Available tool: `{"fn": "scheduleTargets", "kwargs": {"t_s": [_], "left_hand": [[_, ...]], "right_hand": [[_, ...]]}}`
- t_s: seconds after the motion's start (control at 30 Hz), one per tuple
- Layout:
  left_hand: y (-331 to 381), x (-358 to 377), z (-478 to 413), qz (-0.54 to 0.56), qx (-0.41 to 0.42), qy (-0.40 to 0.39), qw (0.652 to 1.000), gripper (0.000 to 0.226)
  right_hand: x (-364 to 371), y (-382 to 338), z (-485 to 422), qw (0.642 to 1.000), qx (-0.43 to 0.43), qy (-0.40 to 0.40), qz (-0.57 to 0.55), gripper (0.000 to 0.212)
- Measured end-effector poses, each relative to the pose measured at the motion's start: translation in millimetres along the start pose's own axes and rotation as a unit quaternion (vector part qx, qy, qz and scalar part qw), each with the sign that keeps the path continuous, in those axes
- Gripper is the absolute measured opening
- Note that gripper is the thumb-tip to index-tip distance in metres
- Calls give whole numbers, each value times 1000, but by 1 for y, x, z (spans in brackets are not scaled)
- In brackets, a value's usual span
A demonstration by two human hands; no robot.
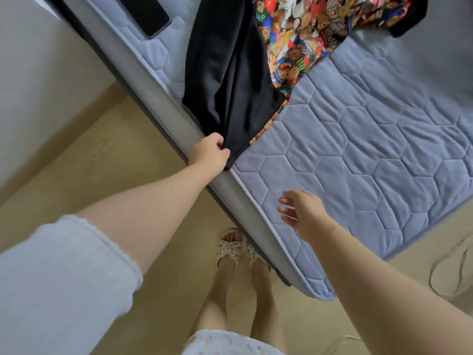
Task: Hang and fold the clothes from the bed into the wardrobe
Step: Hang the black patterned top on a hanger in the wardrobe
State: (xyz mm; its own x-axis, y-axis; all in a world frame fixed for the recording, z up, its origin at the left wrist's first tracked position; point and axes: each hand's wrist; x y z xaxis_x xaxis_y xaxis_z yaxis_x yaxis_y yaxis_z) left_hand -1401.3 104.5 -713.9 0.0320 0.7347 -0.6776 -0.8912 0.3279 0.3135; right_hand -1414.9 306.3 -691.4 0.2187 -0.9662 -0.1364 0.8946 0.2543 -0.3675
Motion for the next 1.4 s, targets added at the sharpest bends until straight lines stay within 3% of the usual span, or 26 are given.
{"fn": "scheduleTargets", "kwargs": {"t_s": [0.17, 0.37, 0.5, 0.73, 0.83, 1.0, 1.1, 1.17, 1.23, 1.4], "left_hand": [[5, -23, 42, 35, -4, -84, 996, 8], [34, -69, 131, -7, 140, -111, 984, 10], [49, -115, 174, -1, 178, -159, 971, 22], [71, -187, 250, -27, 241, -269, 932, 29], [80, -215, 272, -26, 257, -282, 924, 31], [93, -242, 306, 144, 255, -281, 914, 29], [104, -257, 325, 287, 254, -279, 880, 17], [109, -267, 331, 358, 257, -247, 863, 26], [113, -277, 338, 378, 283, -214, 855, 27], [115, -300, 354, 388, 378, -187, 820, 34]], "right_hand": [[-1, -7, 40, 994, 42, -2, -103, 13], [-9, -32, 107, 993, -6, -3, -115, 17], [-3, -48, 157, 986, -41, -50, -154, 27], [-27, -62, 234, 984, -78, -75, -140, 5], [-32, -71, 261, 985, -92, -57, -131, 8], [-43, -101, 303, 969, -200, -20, -146, 19], [-46, -123, 329, 938, -300, -37, -168, 28], [-46, -139, 347, 924, -348, -31, -156, 29], [-45, -152, 367, 917, -372, -26, -140, 23], [-38, -174, 410, 880, -410, -79, -228, 22]]}}
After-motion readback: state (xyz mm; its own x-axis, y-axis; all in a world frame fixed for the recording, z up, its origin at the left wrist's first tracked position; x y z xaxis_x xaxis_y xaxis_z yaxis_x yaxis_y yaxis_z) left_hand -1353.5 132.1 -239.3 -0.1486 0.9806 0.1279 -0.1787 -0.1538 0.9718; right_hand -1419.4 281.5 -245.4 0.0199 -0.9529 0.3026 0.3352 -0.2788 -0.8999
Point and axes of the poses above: each hand's wrist, its own z-axis away from the middle knuckle, its own x-axis out of the palm, y = z × x, and after that the axes turned 8 degrees about -x, right-handed
